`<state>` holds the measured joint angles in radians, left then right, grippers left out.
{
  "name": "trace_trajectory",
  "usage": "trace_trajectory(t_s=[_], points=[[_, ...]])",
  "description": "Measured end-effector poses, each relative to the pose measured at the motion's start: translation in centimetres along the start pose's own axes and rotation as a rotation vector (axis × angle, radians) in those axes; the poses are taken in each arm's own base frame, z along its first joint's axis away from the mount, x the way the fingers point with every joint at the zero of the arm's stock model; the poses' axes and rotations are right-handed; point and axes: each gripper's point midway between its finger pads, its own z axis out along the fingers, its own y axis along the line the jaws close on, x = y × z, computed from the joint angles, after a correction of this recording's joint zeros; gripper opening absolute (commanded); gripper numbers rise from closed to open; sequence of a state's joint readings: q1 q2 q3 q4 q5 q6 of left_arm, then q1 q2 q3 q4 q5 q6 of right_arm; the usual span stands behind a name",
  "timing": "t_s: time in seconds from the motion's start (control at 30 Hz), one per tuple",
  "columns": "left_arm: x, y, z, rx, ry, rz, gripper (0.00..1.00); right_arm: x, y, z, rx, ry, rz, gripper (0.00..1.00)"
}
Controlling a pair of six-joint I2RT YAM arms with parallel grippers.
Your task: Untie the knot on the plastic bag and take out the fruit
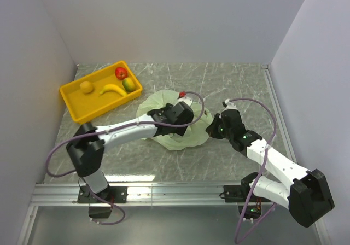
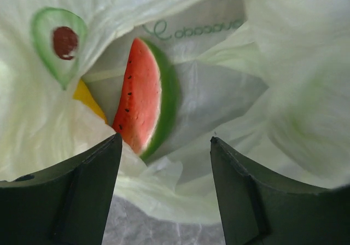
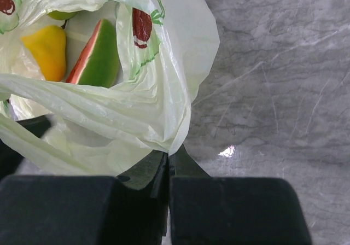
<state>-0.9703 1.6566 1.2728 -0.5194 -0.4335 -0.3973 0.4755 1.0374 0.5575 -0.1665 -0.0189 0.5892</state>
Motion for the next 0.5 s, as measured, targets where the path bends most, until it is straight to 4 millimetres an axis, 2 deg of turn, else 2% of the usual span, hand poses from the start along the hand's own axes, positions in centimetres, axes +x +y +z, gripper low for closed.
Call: trace_trajectory(t_s=[0.13,0.27,0.5], points=[[2.3,-0.1,3.3,-0.049,0.083,0.062,0.68,0.0,0.0,0.0,-0.001,0.000,0.000,0.00],[3.1,-0.4,5.9,-0.073,0.121,0.092,0.69,0.0,0.1,-0.1,-0.003,0.000,-0.002,0.00],[3.1,1.0,7.9,-0.096,0.140,0.060,0.72,-0.2,0.3,-0.4,-0.013,-0.011,-0.003,0.00]])
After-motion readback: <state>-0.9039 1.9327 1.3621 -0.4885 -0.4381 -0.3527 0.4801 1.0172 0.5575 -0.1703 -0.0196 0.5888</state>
